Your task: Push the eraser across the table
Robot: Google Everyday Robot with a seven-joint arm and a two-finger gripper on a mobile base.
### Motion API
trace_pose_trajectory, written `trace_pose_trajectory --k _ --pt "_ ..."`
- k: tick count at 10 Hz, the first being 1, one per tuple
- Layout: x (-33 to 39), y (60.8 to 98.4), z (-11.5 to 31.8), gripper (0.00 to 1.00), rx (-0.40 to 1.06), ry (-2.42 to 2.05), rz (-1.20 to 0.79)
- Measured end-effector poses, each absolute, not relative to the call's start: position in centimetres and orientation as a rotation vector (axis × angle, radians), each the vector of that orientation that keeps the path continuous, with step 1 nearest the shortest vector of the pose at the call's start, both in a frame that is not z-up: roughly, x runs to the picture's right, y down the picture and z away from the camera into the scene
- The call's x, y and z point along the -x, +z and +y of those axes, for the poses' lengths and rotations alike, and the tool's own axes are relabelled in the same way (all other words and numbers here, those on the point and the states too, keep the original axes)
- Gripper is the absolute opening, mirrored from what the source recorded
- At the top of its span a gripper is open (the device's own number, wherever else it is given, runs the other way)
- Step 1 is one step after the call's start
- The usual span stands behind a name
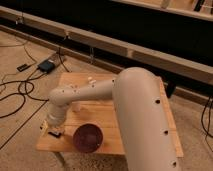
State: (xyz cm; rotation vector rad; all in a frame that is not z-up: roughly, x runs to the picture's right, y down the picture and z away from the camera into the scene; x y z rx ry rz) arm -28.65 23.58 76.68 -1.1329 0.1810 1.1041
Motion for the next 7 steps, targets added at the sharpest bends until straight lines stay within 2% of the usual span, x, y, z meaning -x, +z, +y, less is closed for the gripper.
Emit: trace_pose_trajectory --k 7 --pt "29.38 76.16 23.60 0.65 1.150 1.059 0.144"
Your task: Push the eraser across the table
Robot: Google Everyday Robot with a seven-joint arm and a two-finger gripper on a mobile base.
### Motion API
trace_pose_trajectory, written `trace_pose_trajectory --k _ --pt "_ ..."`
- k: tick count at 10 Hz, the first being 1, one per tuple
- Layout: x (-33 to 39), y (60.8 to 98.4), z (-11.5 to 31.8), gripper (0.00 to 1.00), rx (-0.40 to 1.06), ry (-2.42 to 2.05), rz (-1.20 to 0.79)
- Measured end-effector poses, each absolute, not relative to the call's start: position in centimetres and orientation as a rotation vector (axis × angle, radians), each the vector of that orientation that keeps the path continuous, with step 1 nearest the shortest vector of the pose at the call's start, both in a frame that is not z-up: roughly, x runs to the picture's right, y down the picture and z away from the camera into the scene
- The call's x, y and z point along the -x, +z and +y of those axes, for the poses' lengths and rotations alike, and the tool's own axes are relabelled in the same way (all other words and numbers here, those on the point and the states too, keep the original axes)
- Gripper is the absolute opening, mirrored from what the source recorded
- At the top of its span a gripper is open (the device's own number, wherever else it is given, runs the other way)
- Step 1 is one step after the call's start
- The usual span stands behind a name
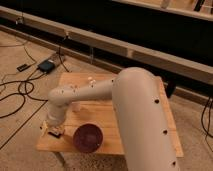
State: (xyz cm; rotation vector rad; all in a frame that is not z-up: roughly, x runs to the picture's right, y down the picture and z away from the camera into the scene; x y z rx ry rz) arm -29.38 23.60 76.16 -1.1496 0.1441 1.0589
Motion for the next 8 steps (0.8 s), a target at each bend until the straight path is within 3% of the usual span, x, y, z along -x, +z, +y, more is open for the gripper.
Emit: trace_pose_trajectory --k 8 --pt "27.9 75.9 24.0 0.65 1.194 0.993 0.053"
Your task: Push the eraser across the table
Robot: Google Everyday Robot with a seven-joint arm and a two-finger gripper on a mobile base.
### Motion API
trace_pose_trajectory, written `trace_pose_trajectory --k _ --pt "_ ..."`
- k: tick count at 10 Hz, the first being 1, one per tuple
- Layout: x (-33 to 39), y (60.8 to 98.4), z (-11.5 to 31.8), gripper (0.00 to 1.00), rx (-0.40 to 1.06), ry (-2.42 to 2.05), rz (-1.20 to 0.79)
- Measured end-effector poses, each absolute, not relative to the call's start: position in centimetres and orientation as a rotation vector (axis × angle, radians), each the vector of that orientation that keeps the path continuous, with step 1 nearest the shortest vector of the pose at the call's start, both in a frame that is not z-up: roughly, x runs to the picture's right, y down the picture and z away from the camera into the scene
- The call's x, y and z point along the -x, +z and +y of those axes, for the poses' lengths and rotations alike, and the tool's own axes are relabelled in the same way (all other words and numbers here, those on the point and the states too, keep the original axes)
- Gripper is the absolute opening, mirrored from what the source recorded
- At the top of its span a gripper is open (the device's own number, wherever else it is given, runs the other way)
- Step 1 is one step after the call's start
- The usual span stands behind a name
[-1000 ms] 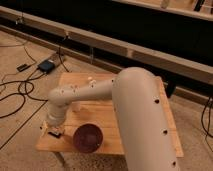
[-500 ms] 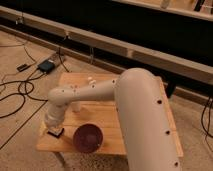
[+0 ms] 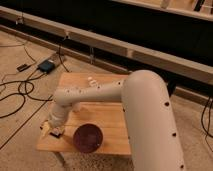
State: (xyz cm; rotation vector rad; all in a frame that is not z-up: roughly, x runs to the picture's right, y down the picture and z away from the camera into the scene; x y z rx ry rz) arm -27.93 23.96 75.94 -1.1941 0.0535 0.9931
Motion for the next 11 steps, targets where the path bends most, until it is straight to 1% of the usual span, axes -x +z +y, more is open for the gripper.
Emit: trace_pose_trajectory --k 6,11 --pt "27.3 76.4 24.5 0.65 1.196 0.979 0.088" --pt "28.5 76.9 25.4 0.65 1.213 0.934 0.117"
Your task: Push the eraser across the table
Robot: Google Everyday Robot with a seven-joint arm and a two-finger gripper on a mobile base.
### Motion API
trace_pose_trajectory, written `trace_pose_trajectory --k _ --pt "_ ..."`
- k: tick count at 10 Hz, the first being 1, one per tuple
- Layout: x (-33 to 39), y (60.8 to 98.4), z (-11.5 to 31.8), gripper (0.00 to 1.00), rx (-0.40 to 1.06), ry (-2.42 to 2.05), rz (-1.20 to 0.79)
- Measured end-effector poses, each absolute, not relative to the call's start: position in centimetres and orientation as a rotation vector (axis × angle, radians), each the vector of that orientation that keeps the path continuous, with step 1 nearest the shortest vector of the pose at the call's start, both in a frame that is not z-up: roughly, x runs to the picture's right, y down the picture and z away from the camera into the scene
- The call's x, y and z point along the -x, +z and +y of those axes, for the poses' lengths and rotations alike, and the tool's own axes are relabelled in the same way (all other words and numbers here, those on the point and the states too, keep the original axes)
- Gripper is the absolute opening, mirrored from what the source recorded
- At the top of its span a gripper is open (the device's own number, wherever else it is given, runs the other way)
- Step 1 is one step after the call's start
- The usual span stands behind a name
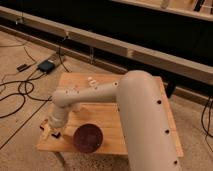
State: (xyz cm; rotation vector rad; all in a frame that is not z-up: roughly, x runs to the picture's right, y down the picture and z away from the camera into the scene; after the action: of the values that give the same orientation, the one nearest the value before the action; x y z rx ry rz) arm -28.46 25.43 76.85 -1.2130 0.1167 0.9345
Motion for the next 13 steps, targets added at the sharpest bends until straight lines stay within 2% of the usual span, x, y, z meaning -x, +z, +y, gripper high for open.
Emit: trace_pose_trajectory --k 7,13 --pt "32.3 77.2 24.9 0.65 1.220 0.853 0.101" --pt "39.0 78.9 21.9 0.65 1.209 0.773 0.008"
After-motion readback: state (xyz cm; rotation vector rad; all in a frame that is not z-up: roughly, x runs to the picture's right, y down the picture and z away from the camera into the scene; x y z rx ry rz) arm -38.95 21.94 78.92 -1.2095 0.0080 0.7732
